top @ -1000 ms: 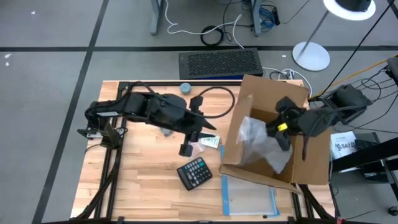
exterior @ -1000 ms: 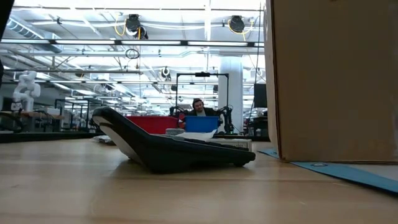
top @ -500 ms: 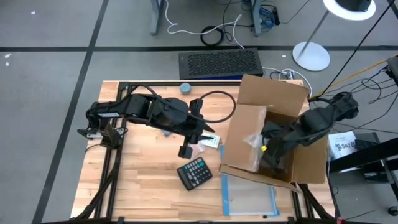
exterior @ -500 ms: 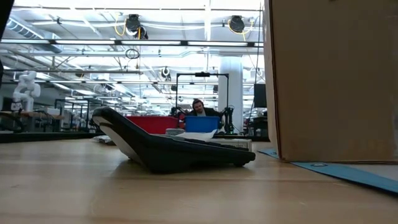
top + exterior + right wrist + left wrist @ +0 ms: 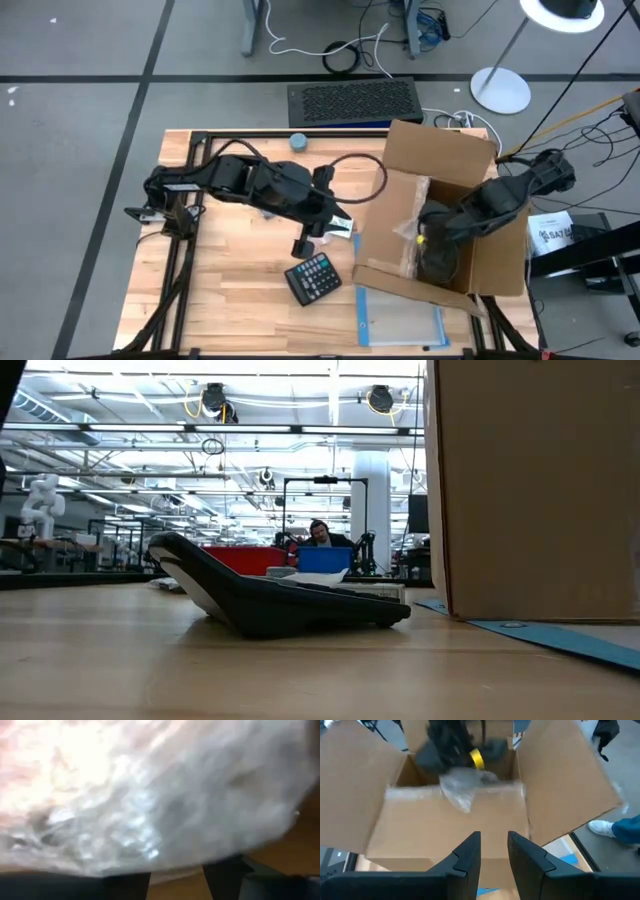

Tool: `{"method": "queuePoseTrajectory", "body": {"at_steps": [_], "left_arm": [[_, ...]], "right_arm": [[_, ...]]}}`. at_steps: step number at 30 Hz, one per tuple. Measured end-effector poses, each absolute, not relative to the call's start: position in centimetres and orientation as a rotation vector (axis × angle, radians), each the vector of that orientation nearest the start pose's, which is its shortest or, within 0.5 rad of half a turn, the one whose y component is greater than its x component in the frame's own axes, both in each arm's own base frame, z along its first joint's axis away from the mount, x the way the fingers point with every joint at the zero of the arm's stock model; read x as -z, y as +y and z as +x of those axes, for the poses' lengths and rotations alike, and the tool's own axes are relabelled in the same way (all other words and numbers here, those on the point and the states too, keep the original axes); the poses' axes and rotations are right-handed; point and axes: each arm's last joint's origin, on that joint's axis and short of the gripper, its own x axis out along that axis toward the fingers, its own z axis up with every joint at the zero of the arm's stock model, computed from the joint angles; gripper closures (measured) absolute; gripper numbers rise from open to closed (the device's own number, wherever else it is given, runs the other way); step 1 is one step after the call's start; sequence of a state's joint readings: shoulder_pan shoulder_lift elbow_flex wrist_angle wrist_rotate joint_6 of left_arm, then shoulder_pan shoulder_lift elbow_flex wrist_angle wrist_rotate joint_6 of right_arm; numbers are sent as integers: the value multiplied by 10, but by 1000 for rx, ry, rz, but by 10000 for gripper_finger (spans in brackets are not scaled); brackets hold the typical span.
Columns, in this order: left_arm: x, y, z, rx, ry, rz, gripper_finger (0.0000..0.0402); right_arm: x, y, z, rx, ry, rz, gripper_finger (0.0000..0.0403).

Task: Unpack boxes
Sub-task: Put the bubble wrap into the cardboard box, then move the cardboard box to the top right of the table

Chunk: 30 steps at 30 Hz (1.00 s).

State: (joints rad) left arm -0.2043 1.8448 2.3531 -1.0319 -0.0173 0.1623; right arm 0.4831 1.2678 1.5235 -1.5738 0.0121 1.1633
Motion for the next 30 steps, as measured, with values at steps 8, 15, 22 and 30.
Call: {"method": "queuePoseTrajectory", "body": {"at_steps": [8, 15, 22, 30], "left_arm": [[-459, -72, 376, 230, 570, 221, 299], [-458, -70, 385, 251, 526, 259, 299], [-437, -57, 408, 209, 570, 217, 299], [-436, -54, 423, 199, 488, 213, 299]], "right_arm": [[-448, 77, 153, 288, 1025, 734, 250], [-485, 63, 127, 206, 848, 768, 250], [-507, 53, 95, 83, 773, 820, 251], [-521, 45, 64, -85, 823, 990, 289]]}}
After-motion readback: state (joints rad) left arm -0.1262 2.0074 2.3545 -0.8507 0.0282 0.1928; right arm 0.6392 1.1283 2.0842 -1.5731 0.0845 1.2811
